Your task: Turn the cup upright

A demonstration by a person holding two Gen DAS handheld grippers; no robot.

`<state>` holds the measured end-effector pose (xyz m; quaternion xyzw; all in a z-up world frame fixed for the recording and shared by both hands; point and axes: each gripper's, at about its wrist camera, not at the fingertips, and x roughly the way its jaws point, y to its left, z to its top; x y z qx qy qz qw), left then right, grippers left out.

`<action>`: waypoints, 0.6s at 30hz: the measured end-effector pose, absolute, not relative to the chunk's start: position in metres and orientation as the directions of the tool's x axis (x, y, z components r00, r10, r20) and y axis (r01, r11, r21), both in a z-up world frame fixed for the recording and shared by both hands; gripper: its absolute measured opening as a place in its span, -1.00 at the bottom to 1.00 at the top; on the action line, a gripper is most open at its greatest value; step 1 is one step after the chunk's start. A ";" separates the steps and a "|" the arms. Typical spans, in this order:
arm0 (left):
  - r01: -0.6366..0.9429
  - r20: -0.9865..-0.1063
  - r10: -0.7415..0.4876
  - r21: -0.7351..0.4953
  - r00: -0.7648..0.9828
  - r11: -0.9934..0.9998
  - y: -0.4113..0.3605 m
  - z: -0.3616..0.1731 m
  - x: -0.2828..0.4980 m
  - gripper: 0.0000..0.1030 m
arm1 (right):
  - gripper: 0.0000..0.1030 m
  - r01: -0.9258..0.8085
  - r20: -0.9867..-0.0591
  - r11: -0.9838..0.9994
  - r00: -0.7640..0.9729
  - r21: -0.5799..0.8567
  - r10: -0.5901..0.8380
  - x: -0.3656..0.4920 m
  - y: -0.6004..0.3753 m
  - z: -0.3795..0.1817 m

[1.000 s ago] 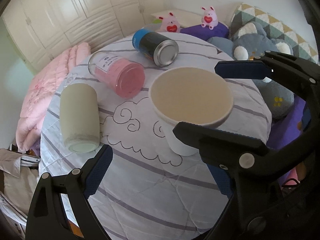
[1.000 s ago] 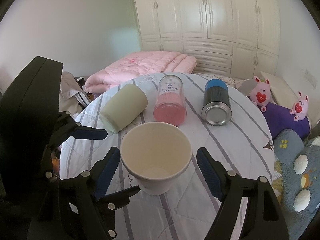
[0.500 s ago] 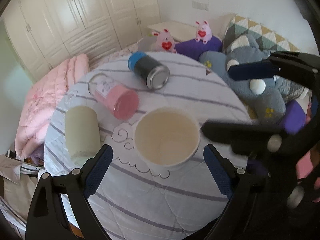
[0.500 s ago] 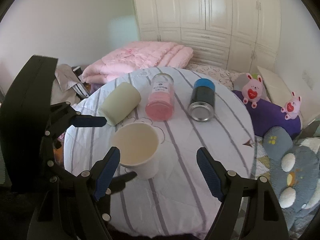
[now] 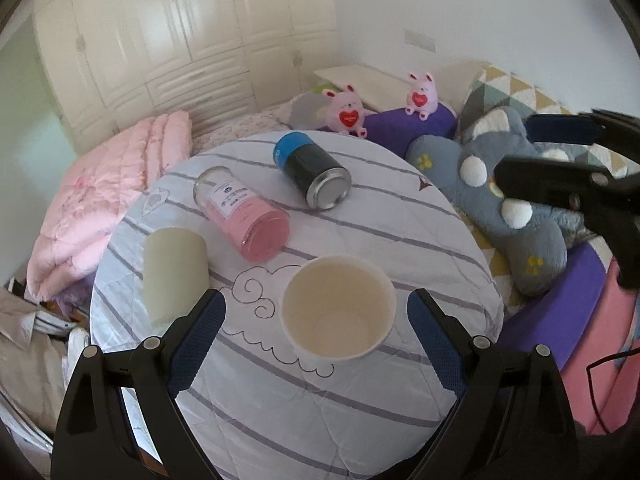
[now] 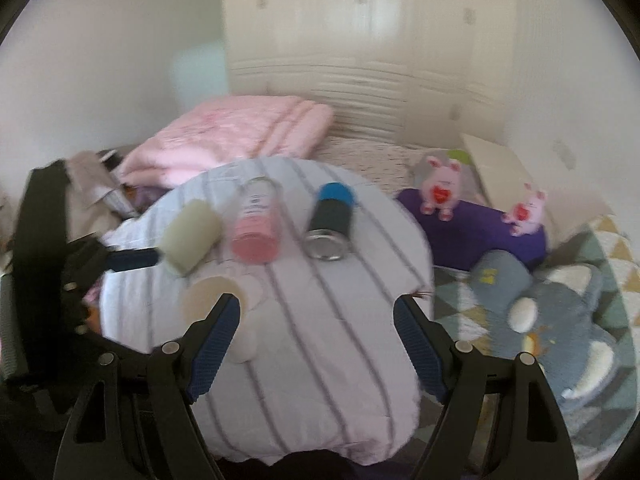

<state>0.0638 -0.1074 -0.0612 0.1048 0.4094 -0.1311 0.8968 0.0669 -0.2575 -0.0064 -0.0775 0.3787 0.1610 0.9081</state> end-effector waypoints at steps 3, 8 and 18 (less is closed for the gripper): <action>0.278 -0.759 -0.133 0.066 0.637 0.958 -0.099 -0.060 0.066 0.82 | 0.56 -0.269 -0.713 0.962 0.683 -0.043 0.159 0.072 -0.264 -0.007; 0.240 -0.748 -0.131 0.040 0.651 0.970 -0.088 -0.055 0.066 0.82 | 0.56 -0.197 -0.732 0.976 0.678 -0.093 0.067 0.082 -0.263 -0.016; 0.155 -0.707 -0.084 0.037 0.703 0.987 -0.072 -0.045 0.058 0.89 | 0.57 -0.264 -0.753 0.962 0.647 -0.074 0.120 0.077 -0.231 -0.029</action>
